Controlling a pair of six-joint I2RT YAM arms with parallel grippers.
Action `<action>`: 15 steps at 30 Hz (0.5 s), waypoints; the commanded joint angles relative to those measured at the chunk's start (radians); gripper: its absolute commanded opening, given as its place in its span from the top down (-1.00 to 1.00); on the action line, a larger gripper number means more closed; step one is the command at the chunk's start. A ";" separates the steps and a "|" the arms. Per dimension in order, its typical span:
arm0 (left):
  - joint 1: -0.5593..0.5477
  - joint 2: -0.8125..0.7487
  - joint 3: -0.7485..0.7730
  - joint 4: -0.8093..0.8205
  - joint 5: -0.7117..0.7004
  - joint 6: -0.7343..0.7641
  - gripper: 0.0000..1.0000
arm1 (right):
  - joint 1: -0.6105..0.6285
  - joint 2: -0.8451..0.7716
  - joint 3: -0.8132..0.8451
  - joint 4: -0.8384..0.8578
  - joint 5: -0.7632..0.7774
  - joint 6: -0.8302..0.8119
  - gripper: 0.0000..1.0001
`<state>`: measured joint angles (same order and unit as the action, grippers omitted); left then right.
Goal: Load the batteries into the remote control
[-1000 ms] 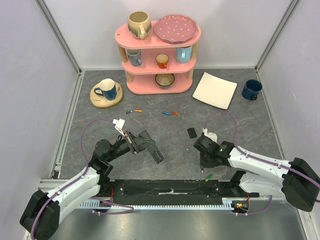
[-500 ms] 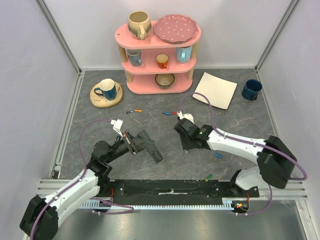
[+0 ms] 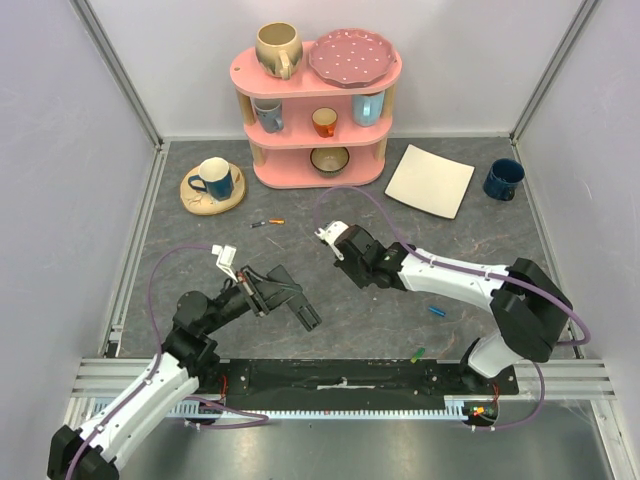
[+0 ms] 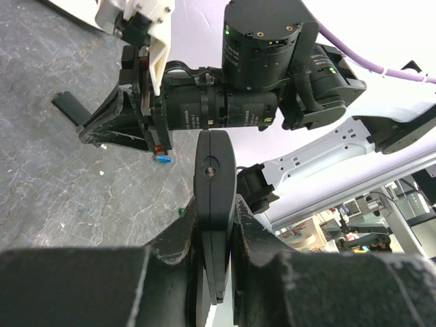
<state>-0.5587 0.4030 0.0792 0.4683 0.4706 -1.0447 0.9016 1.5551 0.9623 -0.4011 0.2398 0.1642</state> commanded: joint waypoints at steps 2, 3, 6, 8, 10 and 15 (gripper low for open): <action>-0.004 -0.078 0.008 -0.048 0.008 0.055 0.96 | 0.005 -0.006 0.021 0.081 -0.033 -0.297 1.00; -0.006 -0.093 0.002 -0.054 0.013 0.055 0.96 | 0.005 -0.006 0.015 0.096 -0.033 -0.327 1.00; -0.004 -0.122 -0.016 -0.062 0.022 0.051 0.96 | 0.005 -0.012 -0.048 0.197 -0.068 -0.397 1.00; -0.004 -0.136 -0.025 -0.062 0.025 0.048 0.96 | 0.005 0.008 -0.057 0.225 -0.071 -0.445 1.00; -0.004 -0.159 -0.035 -0.071 0.028 0.045 0.96 | 0.005 0.040 -0.036 0.217 -0.066 -0.489 1.00; -0.004 -0.176 -0.024 -0.120 0.036 0.077 0.96 | -0.004 0.141 0.025 0.209 -0.043 -0.560 1.00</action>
<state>-0.5587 0.2436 0.0544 0.3794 0.4747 -1.0260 0.9016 1.6222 0.9218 -0.2234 0.1886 -0.2832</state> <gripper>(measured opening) 0.205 0.106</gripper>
